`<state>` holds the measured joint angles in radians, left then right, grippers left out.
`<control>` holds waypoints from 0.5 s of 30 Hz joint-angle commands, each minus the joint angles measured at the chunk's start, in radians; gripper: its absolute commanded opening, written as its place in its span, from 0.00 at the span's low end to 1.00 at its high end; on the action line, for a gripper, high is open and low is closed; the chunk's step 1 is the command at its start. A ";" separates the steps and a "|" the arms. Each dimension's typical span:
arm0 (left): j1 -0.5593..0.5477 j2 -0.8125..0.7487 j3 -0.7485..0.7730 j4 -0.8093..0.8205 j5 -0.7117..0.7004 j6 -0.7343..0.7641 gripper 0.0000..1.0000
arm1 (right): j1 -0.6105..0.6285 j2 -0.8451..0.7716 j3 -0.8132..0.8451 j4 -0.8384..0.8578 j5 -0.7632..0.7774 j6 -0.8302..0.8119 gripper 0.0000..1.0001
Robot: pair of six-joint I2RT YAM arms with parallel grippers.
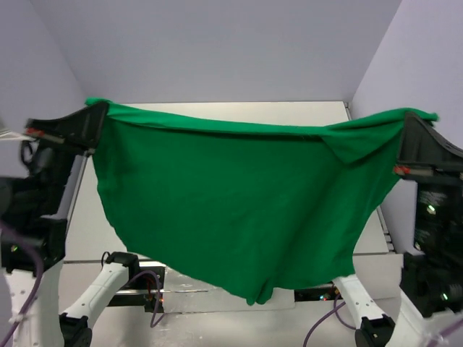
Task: Fold and stack the t-shirts
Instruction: Flatten out the tshirt
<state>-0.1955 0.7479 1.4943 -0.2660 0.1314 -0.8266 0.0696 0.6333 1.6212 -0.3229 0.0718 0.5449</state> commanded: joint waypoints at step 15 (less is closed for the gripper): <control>0.086 0.681 -0.374 0.229 -0.127 0.034 0.10 | 0.016 0.775 -0.422 0.347 0.016 0.009 0.09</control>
<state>-0.1698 1.2440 1.0157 -0.1874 0.0277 -0.7963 0.0802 1.2100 1.0610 -0.1641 0.0501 0.5640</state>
